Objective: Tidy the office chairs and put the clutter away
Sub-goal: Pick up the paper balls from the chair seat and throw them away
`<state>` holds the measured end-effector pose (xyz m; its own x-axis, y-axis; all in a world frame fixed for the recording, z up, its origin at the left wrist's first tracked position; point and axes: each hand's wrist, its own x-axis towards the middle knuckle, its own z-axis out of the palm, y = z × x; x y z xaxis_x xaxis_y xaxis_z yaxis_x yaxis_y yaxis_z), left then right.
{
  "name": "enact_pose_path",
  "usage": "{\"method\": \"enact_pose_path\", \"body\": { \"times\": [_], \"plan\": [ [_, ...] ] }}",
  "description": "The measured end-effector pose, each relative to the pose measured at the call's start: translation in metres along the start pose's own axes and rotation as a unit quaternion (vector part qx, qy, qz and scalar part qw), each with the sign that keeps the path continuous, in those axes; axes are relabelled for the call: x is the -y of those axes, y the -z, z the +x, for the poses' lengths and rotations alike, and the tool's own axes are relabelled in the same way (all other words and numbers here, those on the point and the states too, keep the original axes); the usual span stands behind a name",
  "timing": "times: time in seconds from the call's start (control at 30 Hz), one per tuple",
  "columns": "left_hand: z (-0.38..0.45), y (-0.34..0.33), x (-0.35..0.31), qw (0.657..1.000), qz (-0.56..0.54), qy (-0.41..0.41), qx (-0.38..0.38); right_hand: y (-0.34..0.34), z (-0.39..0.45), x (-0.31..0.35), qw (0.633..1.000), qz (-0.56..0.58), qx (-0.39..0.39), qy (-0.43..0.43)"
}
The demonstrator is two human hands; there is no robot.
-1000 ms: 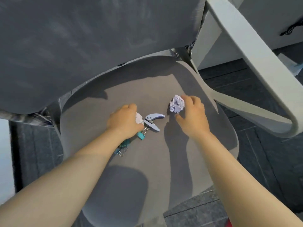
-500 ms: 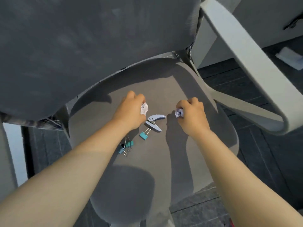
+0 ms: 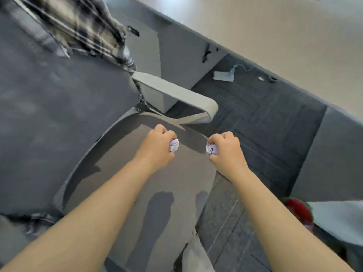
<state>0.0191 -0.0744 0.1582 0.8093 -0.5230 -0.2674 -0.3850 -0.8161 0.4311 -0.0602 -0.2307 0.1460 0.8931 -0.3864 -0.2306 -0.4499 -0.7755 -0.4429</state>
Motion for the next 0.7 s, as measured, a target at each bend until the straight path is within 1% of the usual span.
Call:
{"method": "enact_pose_path", "body": {
  "times": [0.07, 0.13, 0.3, 0.43, 0.47, 0.57, 0.7],
  "plan": [
    [-0.006, -0.004, -0.034, 0.998, 0.014, -0.056, 0.015, 0.017, -0.033, -0.022, 0.999, 0.007, -0.035, -0.039],
    [-0.014, -0.014, -0.070, 0.993, 0.024, -0.111, 0.042, 0.033, -0.068, -0.051, 0.993, 0.022, -0.063, -0.098],
    [-0.040, -0.060, -0.160, 0.962, 0.033, -0.246, 0.111, 0.061, -0.161, -0.133, 0.959, 0.042, -0.125, -0.249],
    [-0.067, -0.111, -0.220, 0.937, 0.054, -0.301, 0.171, 0.072, -0.238, -0.183, 0.928, 0.063, -0.153, -0.334],
    [-0.075, -0.123, -0.235, 0.933, 0.056, -0.304, 0.187, 0.075, -0.255, -0.195, 0.920, 0.069, -0.159, -0.350],
    [-0.100, -0.159, -0.272, 0.917, 0.092, -0.330, 0.207, 0.077, -0.302, -0.229, 0.894, 0.103, -0.185, -0.396],
    [-0.125, -0.207, -0.311, 0.908, 0.089, -0.326, 0.248, 0.071, -0.343, -0.274, 0.873, 0.137, -0.194, -0.426]
  ]
}}
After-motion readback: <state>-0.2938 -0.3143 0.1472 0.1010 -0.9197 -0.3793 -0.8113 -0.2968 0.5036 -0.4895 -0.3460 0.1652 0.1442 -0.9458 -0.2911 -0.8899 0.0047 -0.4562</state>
